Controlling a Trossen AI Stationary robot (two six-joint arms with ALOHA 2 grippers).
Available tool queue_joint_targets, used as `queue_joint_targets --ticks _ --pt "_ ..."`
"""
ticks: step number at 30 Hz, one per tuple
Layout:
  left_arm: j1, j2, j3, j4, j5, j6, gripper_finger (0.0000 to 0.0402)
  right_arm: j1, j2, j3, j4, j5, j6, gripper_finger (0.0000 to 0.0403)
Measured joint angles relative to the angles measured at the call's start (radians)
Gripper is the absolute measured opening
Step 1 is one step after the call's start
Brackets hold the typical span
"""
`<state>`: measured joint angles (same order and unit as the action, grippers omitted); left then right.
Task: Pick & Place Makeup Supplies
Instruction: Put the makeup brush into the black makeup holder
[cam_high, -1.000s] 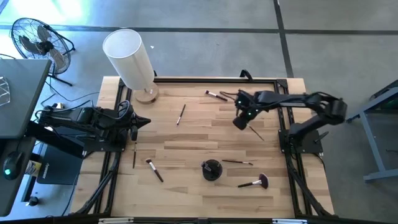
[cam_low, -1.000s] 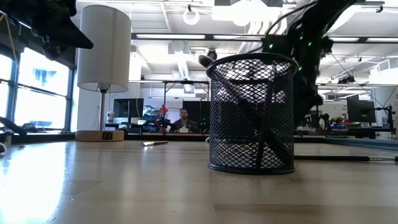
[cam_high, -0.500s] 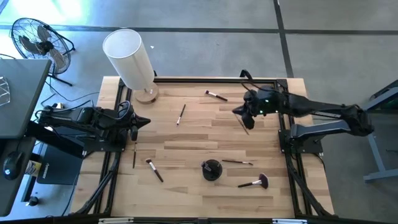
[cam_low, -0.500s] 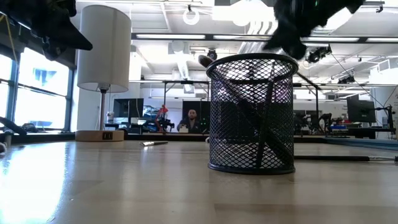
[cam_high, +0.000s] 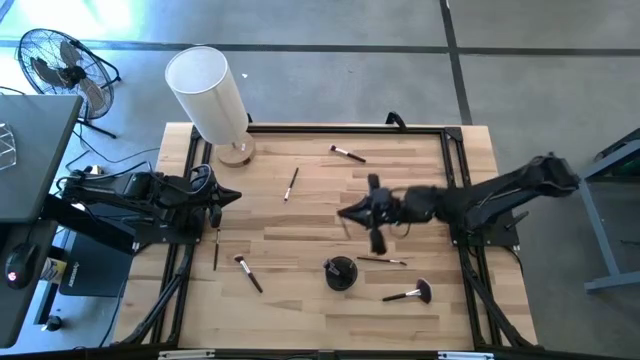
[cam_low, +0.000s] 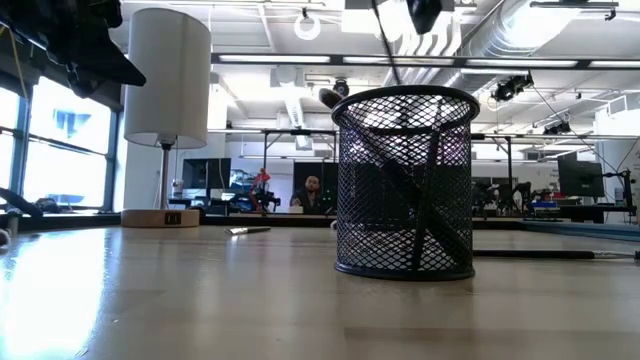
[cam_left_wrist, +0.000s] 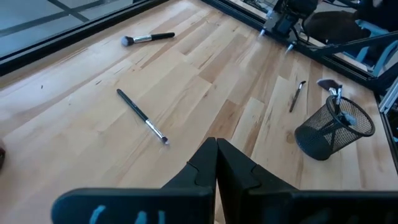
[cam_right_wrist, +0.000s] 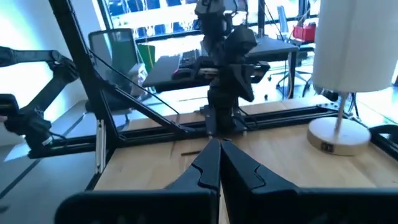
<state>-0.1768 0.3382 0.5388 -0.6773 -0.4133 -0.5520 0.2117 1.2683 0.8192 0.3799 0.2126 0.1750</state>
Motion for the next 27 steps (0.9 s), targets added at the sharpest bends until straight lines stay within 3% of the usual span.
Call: queue_joint_targets --ticks 6,10,16,21,27 --pt "0.000 0.000 0.000 0.000 0.013 -0.002 0.0001 0.118 0.176 0.000 0.179 0.175 0.080 0.0000" --pt "0.000 0.000 0.000 -0.002 0.042 -0.002 0.0001 0.192 0.243 -0.001 0.193 0.313 0.139 0.0000" --pt "0.000 0.000 0.000 -0.002 0.039 -0.002 0.0004 0.264 0.296 -0.001 0.189 0.418 0.200 0.0000" --pt "0.000 0.000 0.000 0.008 0.035 0.003 0.0054 0.278 0.297 -0.001 0.101 0.431 0.294 0.0007" --pt "0.000 0.000 0.000 0.109 -0.012 0.017 0.0124 0.272 0.296 -0.001 0.067 0.403 0.318 0.0047"
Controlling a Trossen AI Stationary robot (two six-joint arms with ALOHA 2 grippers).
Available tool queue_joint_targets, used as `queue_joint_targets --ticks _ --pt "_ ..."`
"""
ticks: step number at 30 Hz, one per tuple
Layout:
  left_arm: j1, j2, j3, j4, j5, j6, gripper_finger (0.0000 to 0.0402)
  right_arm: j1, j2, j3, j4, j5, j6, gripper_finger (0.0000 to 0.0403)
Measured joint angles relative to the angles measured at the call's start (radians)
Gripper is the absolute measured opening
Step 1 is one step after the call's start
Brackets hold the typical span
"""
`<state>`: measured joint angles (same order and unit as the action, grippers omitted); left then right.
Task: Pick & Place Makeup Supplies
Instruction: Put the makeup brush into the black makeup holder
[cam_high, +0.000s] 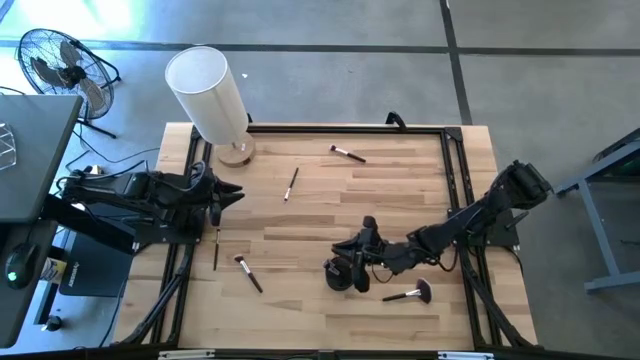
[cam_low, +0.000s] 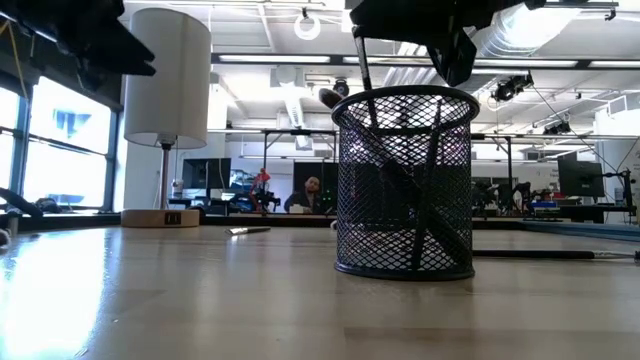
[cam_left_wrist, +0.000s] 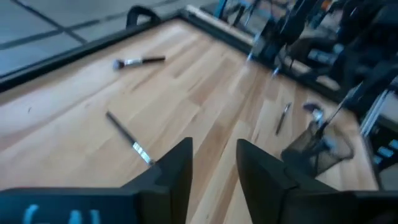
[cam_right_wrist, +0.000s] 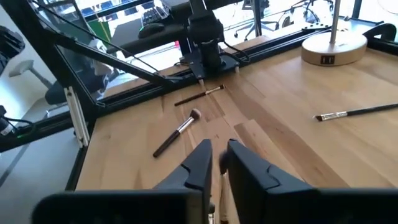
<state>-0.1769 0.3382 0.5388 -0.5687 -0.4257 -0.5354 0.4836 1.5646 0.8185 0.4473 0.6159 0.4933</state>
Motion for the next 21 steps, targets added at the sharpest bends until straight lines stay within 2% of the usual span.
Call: queue_joint_targets --ticks 5,11,17,21 --pt "0.000 0.065 0.002 0.069 0.021 0.026 0.0133 -0.023 -0.001 0.000 -0.039 -0.051 -0.003 0.0093" --pt "0.000 0.287 0.008 0.116 0.057 -0.091 0.0133 -0.074 -0.064 0.000 -0.176 -0.274 -0.021 0.0133" --pt "0.000 0.546 0.087 0.105 0.088 -0.252 0.0133 -0.144 -0.204 0.002 -0.448 -0.564 -0.003 0.0141" --pt "0.000 0.677 0.161 0.105 0.106 -0.291 0.0133 -0.200 -0.277 0.000 -0.584 -0.598 -0.144 0.0131"
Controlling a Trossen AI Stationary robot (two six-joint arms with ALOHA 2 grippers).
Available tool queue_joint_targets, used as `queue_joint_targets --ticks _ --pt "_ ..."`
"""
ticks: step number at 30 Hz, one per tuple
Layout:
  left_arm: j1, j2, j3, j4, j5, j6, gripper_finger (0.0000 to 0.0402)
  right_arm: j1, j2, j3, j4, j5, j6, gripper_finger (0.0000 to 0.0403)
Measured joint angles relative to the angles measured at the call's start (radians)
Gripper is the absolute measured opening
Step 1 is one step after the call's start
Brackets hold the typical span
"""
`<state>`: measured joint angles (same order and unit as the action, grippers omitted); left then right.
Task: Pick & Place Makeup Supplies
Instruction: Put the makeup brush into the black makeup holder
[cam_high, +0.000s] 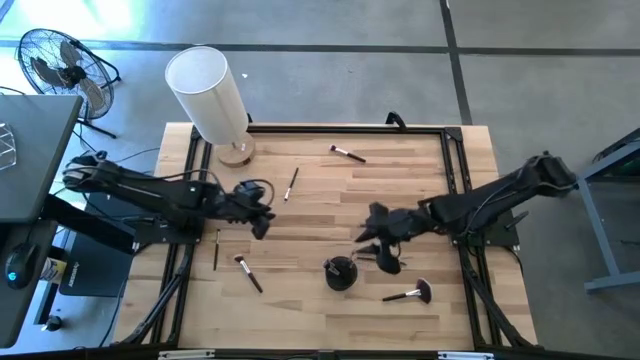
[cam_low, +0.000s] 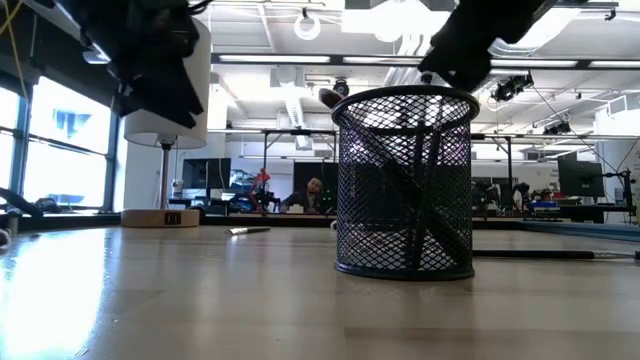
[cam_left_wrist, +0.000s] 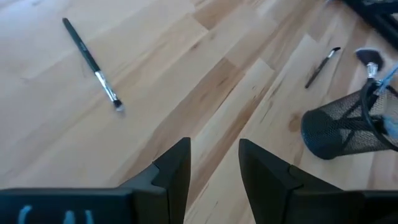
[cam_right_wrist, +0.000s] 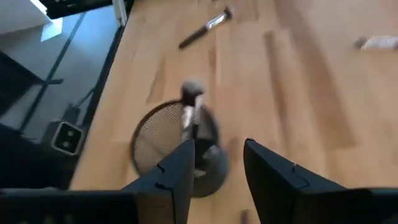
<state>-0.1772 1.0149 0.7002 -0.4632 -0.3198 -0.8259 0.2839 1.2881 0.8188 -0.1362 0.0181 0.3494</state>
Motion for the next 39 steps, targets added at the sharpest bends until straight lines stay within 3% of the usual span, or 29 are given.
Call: queue_joint_targets --ticks 5,9,13,19,22,26,31,39 --pt "0.000 0.123 0.089 -0.010 0.001 -0.022 0.0133 -0.053 -0.031 0.000 -0.001 -0.032 -0.239 0.0122" --pt "-0.006 0.165 0.157 -0.074 0.001 -0.185 0.0133 -0.093 -0.062 0.000 -0.065 -0.114 -0.311 0.0117" --pt "-0.081 0.193 0.207 -0.198 -0.023 -0.441 0.0133 -0.127 -0.128 0.000 -0.249 -0.125 -0.321 0.0116" --pt "-0.235 0.225 0.217 -0.295 -0.024 -0.996 0.0133 -0.166 -0.230 0.000 -0.524 0.016 -0.220 0.0116" --pt "-0.287 0.268 0.214 -0.367 0.022 -1.203 0.0133 -0.178 -0.264 0.000 -0.562 0.038 -0.221 0.0116" --pt "-0.329 0.331 0.215 -0.468 0.159 -1.425 0.0133 -0.185 -0.293 0.000 -0.549 0.036 -0.242 0.0116" --pt "-0.327 0.416 0.214 -0.568 0.274 -1.539 0.0133 -0.186 -0.299 0.000 -0.547 0.036 -0.244 0.0116" --pt "-0.318 0.479 0.183 -0.574 0.327 -1.585 0.0133 -0.186 -0.295 0.000 -0.552 0.035 -0.220 0.0116"
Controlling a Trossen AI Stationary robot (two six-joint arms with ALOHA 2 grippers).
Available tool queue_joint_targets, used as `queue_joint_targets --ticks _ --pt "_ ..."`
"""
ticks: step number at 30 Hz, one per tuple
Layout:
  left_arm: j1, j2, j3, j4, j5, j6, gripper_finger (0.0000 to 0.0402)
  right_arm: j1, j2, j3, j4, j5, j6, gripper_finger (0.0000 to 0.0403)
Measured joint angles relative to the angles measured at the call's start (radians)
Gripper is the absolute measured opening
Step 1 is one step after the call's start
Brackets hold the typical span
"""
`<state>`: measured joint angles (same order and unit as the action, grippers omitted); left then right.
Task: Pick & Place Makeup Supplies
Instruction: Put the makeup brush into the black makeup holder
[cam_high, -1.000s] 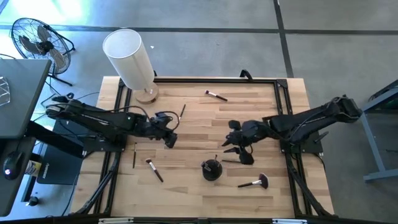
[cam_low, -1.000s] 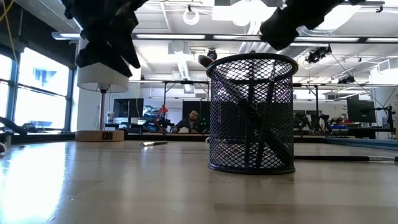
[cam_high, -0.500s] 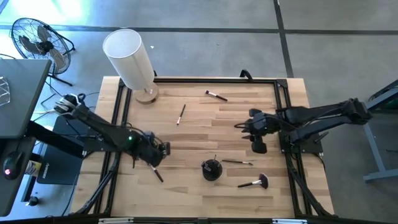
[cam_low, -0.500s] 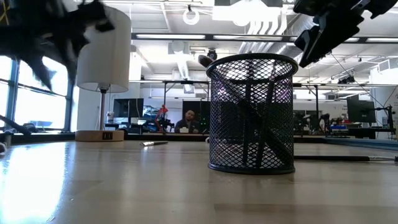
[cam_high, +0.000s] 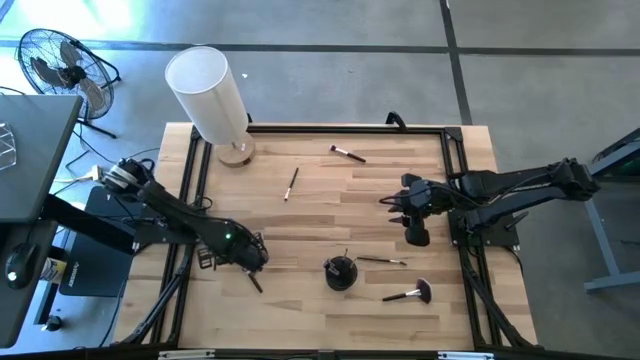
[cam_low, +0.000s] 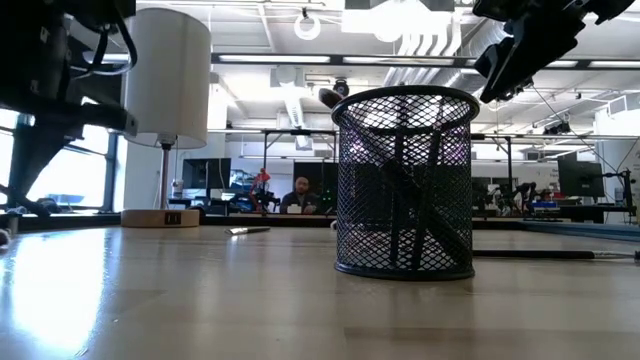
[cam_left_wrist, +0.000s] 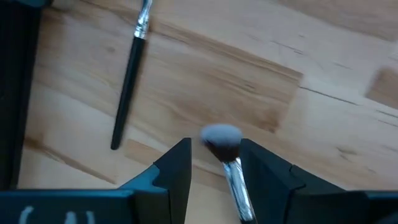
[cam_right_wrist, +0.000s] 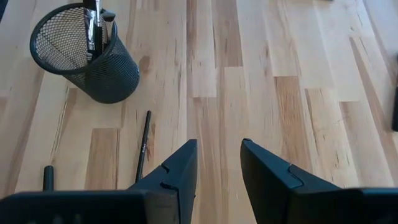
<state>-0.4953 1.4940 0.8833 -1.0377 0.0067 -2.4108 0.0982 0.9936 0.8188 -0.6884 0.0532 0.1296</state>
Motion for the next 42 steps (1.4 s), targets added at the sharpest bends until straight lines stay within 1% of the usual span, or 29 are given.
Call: queue_joint_targets --ticks 3,12,18,19,21,22,24,25,27,31,33,35,38,40,42 --pt "0.000 0.004 -0.023 0.035 0.006 -0.003 0.0133 0.000 0.000 0.000 -0.003 0.000 0.001 0.0116" --pt "0.000 0.003 -0.139 0.225 -0.003 -0.005 0.0133 0.000 0.000 0.000 0.001 0.002 0.001 0.0116" --pt "0.032 -0.001 -0.163 0.252 -0.004 0.007 0.0130 0.000 0.000 0.000 0.005 0.018 0.001 0.0116" --pt "0.038 -0.001 -0.165 0.254 -0.002 0.016 0.0125 0.000 0.000 0.000 0.006 0.020 0.001 0.0116" --pt "0.051 -0.001 -0.166 0.262 0.003 0.031 0.0102 0.000 0.000 0.000 0.005 0.021 0.001 0.0116" --pt "0.055 0.000 -0.166 0.268 0.003 0.041 0.0083 0.000 0.000 0.000 0.005 0.021 0.001 0.0116" --pt "0.059 0.000 -0.166 0.280 -0.003 0.070 0.0033 0.000 0.000 0.000 0.005 0.021 -0.003 0.0116" --pt "0.060 0.000 -0.167 0.284 -0.009 0.085 0.0019 0.000 0.000 0.000 0.005 0.021 -0.004 0.0116" --pt "0.060 0.000 -0.168 0.289 -0.012 0.121 0.0014 0.000 0.000 0.000 0.005 0.024 -0.006 0.0116" --pt "0.059 0.001 -0.157 0.310 -0.031 0.298 0.0007 0.000 0.000 0.000 0.005 0.036 -0.023 0.0116" --pt "0.054 0.001 -0.123 0.331 -0.116 0.344 0.0006 0.000 0.000 0.000 0.005 0.047 -0.026 0.0116" --pt "0.057 -0.009 -0.067 0.324 -0.228 0.412 0.0007 0.000 0.000 0.000 0.005 0.049 -0.026 0.0116" --pt "0.056 -0.009 0.035 0.304 -0.410 0.553 0.0004 0.000 0.000 0.000 0.005 0.050 -0.026 0.0116" --pt "0.055 -0.017 0.127 0.287 -0.536 0.687 0.0003 0.000 0.000 0.000 0.002 0.049 -0.026 0.0116" --pt "0.056 -0.017 0.229 0.293 -0.663 0.885 0.0003 0.000 0.001 -0.002 -0.003 0.050 -0.026 0.0116"
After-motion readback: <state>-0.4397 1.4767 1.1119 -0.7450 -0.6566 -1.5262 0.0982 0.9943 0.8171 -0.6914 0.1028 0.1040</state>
